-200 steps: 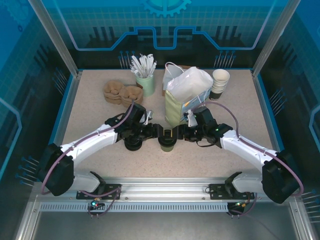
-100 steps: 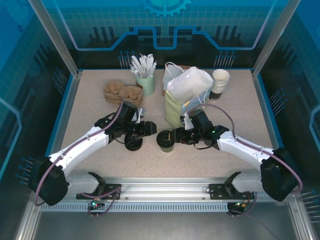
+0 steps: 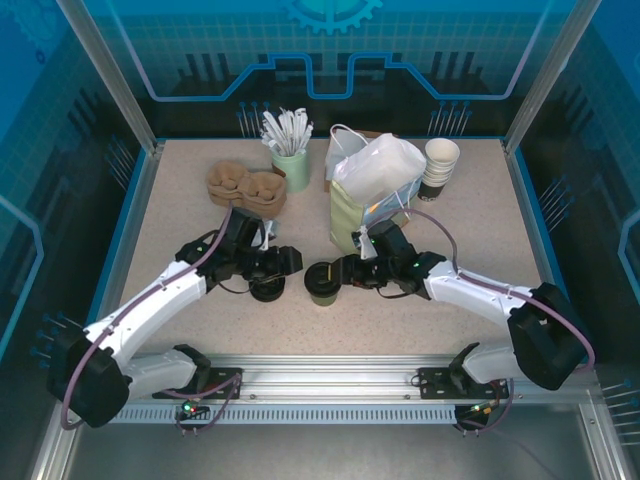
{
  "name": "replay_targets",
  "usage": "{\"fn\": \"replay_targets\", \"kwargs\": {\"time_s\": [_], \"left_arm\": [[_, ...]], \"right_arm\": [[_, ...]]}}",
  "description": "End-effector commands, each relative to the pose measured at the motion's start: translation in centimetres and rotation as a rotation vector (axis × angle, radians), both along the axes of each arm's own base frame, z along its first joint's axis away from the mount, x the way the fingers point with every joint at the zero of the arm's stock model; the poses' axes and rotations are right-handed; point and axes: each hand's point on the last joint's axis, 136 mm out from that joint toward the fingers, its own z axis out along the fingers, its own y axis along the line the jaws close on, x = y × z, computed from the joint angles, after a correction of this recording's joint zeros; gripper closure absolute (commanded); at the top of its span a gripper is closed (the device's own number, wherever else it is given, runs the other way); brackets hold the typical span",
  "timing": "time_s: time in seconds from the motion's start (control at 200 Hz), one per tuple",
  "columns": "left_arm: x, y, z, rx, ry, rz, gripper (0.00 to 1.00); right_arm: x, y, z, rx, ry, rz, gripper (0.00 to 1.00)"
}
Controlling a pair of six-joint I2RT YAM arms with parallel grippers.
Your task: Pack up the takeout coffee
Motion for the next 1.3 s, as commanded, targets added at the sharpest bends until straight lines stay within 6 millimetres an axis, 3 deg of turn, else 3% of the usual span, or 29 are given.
{"fn": "replay_targets", "kwargs": {"time_s": [0.0, 0.23, 0.61, 1.156, 1.181, 1.296], "left_arm": [[-0.7, 1.1, -0.6, 0.031, 0.009, -0.001, 0.38], [-0.9, 1.5, -0.7, 0.031, 0.009, 0.008, 0.38], [-0.9, 1.7, -0.7, 0.029, 0.011, 0.014, 0.37], [0.2, 2.1, 2.3, 0.032, -0.049, 0.03, 0.37], [0.4, 2.2, 2.6, 0.033, -0.057, 0.034, 0.37], [1.3, 3.1, 4.5, 0.04, -0.102, 0.073, 0.36]], "right_arm": [[0.0, 0.8, -0.5, -0.022, 0.006, -0.016, 0.54], [0.2, 1.9, -0.3, -0.024, -0.007, -0.008, 0.54], [0.1, 1.5, 0.1, -0.051, -0.018, 0.0, 0.48], [-0.4, -1.0, 3.6, -0.132, -0.109, 0.007, 0.43], [-0.1, -0.6, 5.1, -0.113, -0.135, 0.01, 0.43], [-0.5, -1.3, 7.2, -0.113, -0.185, 0.022, 0.43]]}}
